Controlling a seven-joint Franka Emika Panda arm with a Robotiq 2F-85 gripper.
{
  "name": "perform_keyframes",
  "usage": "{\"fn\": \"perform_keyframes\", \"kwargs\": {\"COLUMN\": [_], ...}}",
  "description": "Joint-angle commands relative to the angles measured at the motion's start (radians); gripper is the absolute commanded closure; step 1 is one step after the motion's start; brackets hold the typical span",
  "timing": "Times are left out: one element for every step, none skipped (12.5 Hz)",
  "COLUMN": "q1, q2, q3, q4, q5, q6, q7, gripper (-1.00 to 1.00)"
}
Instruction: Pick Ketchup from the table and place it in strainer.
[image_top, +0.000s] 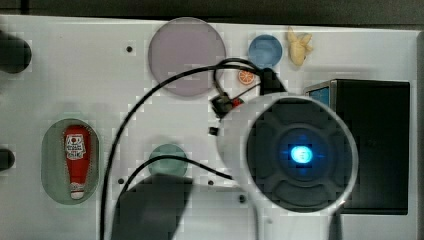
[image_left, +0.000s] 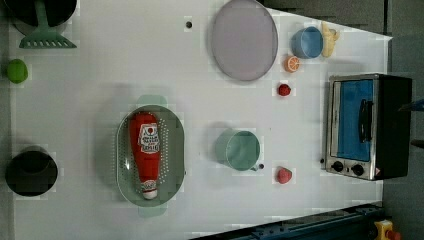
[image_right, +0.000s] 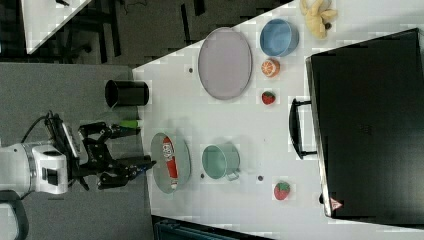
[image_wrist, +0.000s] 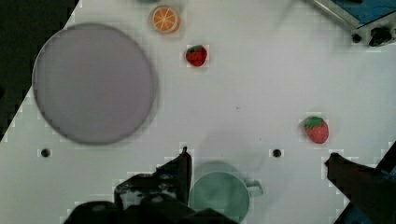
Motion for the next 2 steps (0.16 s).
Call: {"fn": "perform_keyframes", "kwargs": {"q1": [0.037,0.036], "q2": [-0.008,-0.006], "q3": [0.042,0.040], "q4": [0.009,0.008], "q5": [-0.007,-0.007], "q6": [-0.006,-0.006], "q7": [-0.056,-0.056], "gripper": [-1.00,-1.00]}}
